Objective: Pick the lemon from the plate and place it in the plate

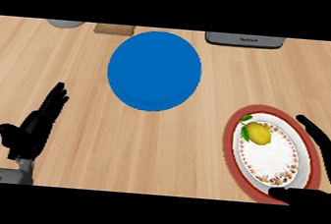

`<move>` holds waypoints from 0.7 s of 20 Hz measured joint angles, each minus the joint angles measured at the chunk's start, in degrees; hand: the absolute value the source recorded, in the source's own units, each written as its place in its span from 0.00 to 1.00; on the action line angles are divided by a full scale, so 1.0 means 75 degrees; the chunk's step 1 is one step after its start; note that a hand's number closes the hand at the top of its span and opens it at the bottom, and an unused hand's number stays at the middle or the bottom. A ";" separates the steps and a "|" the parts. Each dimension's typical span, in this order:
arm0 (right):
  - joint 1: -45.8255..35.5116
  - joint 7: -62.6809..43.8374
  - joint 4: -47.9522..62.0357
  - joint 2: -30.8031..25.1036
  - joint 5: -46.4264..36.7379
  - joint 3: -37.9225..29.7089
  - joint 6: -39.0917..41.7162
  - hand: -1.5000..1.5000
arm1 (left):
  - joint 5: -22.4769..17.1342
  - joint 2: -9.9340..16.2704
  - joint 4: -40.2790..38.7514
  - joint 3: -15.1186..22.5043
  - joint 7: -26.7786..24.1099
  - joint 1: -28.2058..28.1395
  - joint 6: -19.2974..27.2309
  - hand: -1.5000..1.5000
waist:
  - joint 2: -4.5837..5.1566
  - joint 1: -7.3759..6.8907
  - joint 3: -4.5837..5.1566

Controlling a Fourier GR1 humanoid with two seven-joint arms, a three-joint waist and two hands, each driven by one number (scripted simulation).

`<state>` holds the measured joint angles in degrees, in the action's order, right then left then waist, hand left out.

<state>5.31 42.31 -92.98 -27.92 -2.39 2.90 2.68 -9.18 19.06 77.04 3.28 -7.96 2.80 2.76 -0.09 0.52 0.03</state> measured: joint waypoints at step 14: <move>-0.0052 -0.2873 -0.0799 -0.1341 -0.2215 0.0085 0.0594 0.00 | 0.0184 -0.0094 -0.0329 -0.0214 -0.0080 0.0200 -0.0202 0.50 | 0.0009 -0.0052 0.0002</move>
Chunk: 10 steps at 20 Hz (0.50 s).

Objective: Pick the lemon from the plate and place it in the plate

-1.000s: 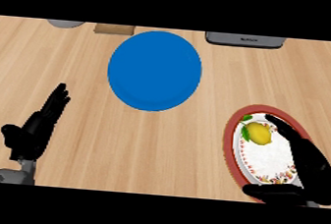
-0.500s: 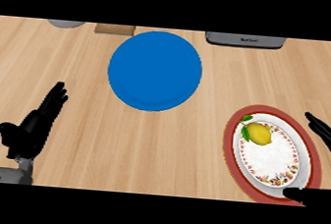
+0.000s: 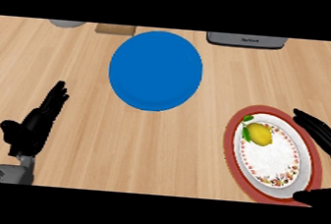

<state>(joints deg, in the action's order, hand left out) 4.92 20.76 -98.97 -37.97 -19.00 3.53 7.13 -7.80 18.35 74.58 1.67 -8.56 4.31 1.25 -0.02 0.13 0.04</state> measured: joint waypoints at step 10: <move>-0.0912 -0.1308 0.0391 0.0426 -0.1392 0.0188 0.0582 0.00 | 0.0275 -0.0230 0.0263 -0.0114 0.0206 -0.0030 -0.0072 0.50 | 0.0003 -0.0034 -0.0003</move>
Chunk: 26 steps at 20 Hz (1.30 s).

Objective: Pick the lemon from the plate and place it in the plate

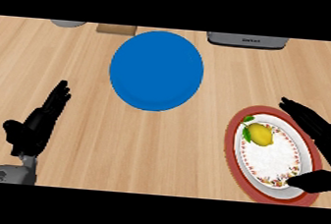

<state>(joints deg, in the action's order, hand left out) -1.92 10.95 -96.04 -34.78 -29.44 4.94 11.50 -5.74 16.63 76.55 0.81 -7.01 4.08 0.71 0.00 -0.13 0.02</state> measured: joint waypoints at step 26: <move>-0.1702 0.1445 0.3340 0.1616 -0.2525 -0.0043 -0.0358 1.00 | 0.0528 -0.0415 0.0129 -0.0639 0.0121 -0.0050 -0.0574 0.50 | -0.0014 -0.0014 0.0011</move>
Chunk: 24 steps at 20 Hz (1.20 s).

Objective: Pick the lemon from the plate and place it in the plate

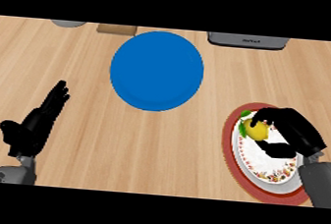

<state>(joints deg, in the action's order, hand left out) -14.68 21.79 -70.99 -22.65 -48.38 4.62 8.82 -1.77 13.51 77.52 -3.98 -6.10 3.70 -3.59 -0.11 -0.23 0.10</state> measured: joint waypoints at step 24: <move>-0.0091 -0.3428 -0.2148 0.0741 -0.0404 -0.1140 -0.0057 1.00 | 0.0237 -0.0173 -0.0144 -0.0233 -0.0172 -0.0041 -0.0102 0.50 | -0.0001 0.0064 -0.0010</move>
<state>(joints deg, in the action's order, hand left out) -15.37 -3.91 -87.09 -17.09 -51.41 -3.93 8.39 0.01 12.21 76.44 -5.73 -7.39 3.39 -4.36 -0.11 0.25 0.03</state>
